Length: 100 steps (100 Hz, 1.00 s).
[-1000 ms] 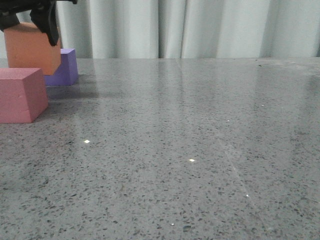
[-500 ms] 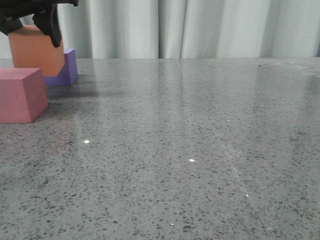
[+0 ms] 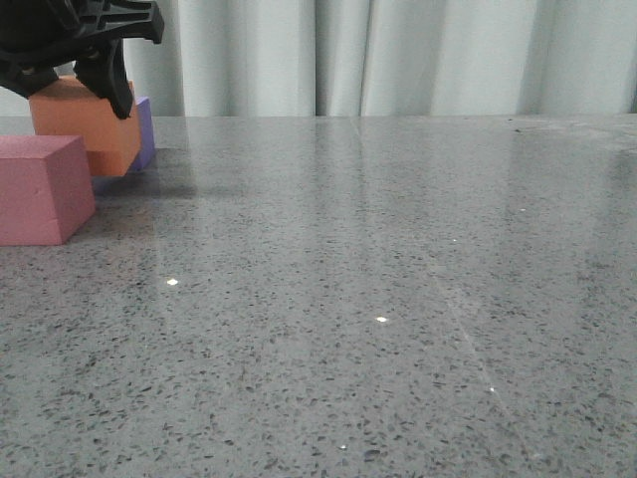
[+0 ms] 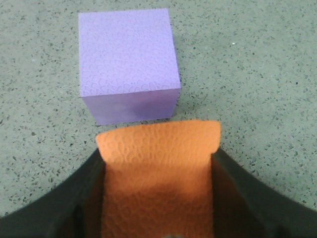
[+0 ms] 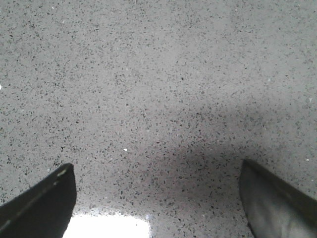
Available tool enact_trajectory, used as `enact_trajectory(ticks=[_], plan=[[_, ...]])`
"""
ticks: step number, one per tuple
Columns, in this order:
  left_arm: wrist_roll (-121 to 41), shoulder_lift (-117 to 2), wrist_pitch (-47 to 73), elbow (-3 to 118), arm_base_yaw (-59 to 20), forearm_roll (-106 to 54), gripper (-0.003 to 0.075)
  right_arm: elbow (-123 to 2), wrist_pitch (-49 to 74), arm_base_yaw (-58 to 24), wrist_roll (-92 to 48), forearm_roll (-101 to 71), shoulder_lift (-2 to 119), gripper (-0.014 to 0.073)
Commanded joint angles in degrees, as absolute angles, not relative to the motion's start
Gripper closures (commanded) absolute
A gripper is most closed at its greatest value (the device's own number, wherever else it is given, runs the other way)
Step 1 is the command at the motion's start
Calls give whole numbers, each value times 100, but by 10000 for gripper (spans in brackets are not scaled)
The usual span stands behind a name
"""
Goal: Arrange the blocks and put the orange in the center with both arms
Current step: 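Lower the orange cube between the purple and pink cubes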
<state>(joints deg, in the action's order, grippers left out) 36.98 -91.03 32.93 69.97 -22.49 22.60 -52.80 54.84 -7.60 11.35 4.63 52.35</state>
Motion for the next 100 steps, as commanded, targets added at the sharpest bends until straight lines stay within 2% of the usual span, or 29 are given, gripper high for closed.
enact_trajectory(ticks=[1,84,92,100], plan=[[3710,-8906,2892,7063,-2173,2342,719,-5410,5219,-723,1106,523,5157,-61],[3732,-8906,2427,6667,-2026,2199,717,-5410,5242,-723,1106,523,5157,-61],[3732,-8906,2427,6667,-2026,2199,693,-5410,5242,-723,1106,523,5157,-61],[3722,-8906,2427,6667,-2026,2199,622,-5410,5242,-723,1106,523,5157,-61]])
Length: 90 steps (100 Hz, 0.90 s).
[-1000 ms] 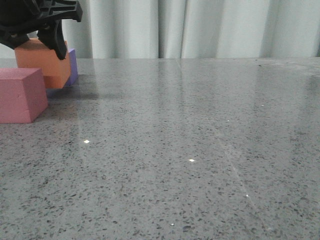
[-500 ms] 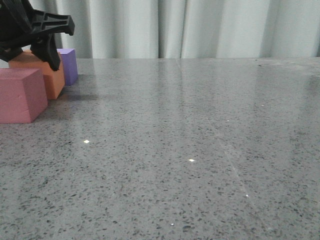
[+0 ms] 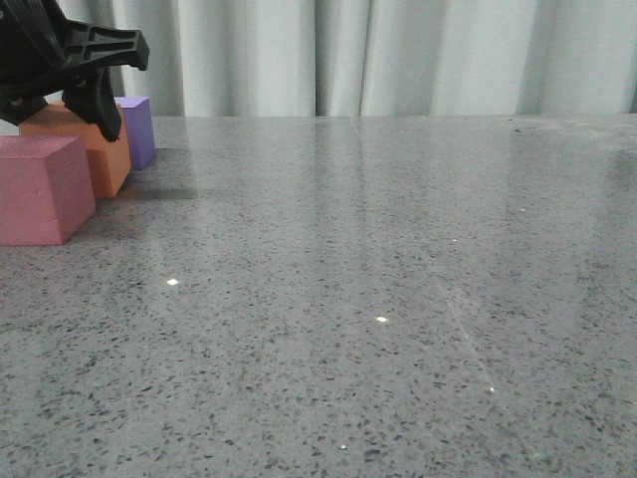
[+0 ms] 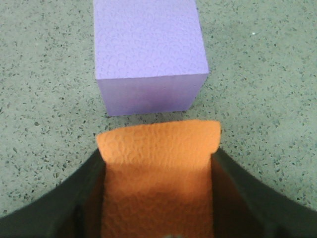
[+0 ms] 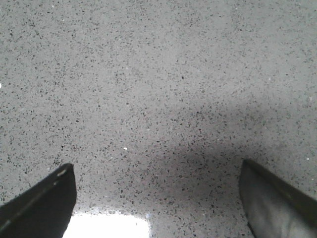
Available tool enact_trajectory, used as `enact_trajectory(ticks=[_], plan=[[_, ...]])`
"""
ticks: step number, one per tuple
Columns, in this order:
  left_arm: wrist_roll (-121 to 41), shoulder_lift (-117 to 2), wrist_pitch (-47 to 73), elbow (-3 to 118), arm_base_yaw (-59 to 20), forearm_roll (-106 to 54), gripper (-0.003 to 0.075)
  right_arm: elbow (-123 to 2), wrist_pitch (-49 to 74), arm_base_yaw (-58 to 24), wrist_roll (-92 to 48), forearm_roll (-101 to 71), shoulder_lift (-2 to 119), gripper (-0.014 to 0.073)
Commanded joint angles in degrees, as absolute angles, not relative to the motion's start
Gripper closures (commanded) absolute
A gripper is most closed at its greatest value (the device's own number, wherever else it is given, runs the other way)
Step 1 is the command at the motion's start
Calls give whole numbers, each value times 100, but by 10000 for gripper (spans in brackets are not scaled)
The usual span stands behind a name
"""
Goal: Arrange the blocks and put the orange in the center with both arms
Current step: 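Lower the orange cube between the purple and pink cubes, then open the left gripper and raise it away from the cubes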
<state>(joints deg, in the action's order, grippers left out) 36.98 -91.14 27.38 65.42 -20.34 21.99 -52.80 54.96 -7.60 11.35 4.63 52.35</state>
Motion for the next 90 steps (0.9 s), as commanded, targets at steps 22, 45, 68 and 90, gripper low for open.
enact_trajectory(ticks=[22,45,68,90], plan=[[3582,-8906,2330,6667,-2026,2199,244,-5410,5248,-723,1106,523,5157,-61],[3582,-8906,2335,6667,-2026,2187,108,-5410,5248,-723,1106,523,5157,-61],[3582,-8761,2377,6667,-2026,2187,109,-5410,5248,-723,1106,523,5157,-61],[3429,-8287,2677,6701,-2026,2187,109,-5410,5248,-723,1106,523,5157,-61]])
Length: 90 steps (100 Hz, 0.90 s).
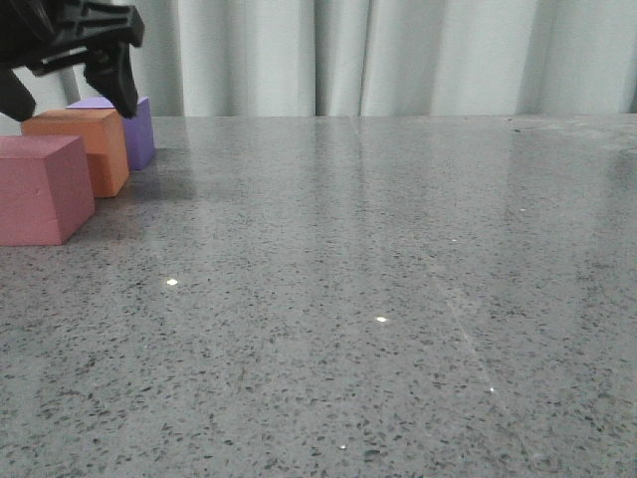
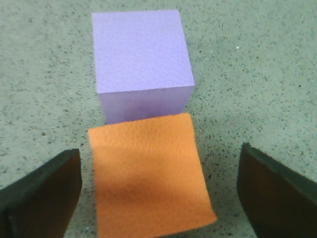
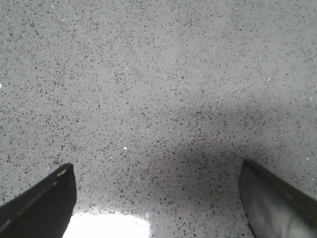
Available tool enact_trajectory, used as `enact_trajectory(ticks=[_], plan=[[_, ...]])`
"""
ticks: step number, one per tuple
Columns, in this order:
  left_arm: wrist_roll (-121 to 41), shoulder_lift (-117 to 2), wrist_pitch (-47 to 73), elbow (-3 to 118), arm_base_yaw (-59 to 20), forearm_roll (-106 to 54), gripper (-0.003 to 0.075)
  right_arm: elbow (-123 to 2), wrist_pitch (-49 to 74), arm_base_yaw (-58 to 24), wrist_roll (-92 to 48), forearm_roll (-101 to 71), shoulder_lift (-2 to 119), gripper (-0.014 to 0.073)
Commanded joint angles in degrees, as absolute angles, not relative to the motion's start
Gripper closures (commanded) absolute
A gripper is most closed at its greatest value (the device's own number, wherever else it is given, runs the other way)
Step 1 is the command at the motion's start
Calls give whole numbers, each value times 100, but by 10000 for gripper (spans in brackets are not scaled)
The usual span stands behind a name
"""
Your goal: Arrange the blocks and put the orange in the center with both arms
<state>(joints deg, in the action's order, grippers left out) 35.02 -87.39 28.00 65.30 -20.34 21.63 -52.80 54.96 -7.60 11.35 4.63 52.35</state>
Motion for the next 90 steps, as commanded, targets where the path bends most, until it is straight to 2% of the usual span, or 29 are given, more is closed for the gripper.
enact_trajectory(ticks=[1,31,58,90], plan=[[3429,-8248,2690,6701,-2026,2187,109,-5410,5248,-723,1106,523,5157,-61],[3429,-7077,3113,6701,-2026,2376,110,-5410,5265,-723,1106,523,5157,-61],[3429,-6003,4442,6674,-2026,2705,110,-5410,5265,-723,1106,523,5157,-61],[3642,-4788,4543,5618,-2026,2742,110,-5410,5273,-723,1106,523,4947,-61]])
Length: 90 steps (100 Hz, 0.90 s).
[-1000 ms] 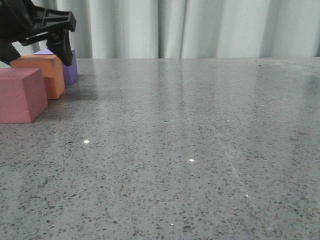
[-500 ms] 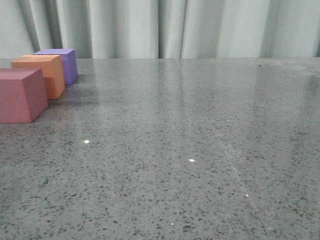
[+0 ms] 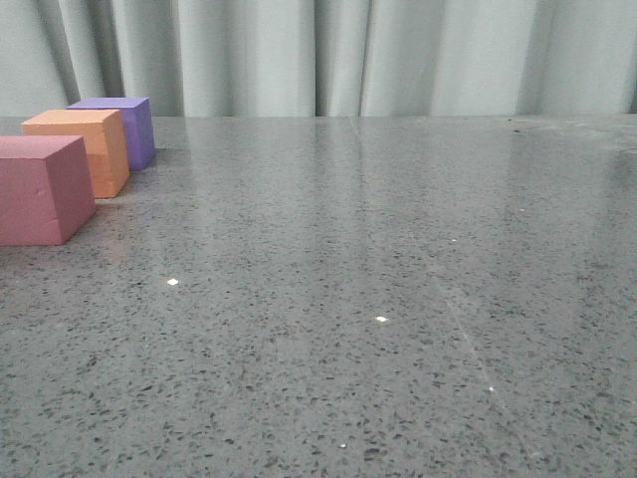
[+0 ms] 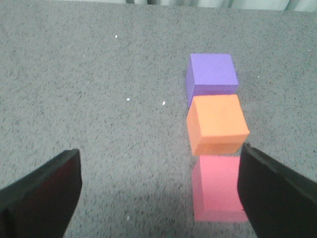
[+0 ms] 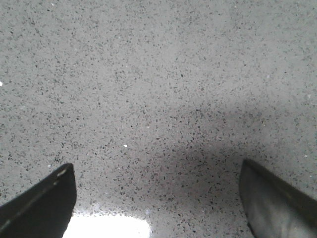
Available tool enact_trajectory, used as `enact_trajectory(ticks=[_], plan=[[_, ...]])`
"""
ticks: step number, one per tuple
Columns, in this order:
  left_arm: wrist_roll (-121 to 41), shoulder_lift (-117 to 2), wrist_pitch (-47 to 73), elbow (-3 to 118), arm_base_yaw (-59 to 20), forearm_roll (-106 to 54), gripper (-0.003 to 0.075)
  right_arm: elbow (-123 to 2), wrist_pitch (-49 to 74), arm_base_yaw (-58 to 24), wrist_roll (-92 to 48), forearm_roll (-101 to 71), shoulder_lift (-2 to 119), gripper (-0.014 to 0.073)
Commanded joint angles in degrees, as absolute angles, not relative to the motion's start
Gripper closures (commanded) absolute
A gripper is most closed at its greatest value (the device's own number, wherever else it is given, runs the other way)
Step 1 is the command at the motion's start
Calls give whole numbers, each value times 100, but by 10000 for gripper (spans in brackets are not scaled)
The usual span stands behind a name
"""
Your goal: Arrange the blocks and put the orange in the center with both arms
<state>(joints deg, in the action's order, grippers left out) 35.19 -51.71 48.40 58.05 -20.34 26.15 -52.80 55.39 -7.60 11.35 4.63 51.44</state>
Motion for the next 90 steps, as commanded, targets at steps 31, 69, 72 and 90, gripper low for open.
enact_trajectory(ticks=[31,69,72,90], plan=[[3793,-3516,4533,4122,-2026,2450,110,-5186,5354,-723,953,518,4347,-61],[3793,-2835,4578,3310,-2026,2139,110,-4755,5637,-723,953,297,4030,-61],[3793,-2835,4578,3310,-2026,2139,110,-4755,5643,-723,953,297,4030,-61],[3793,-2835,4578,3310,-2026,2202,114,-4755,5632,-723,953,297,4030,-61]])
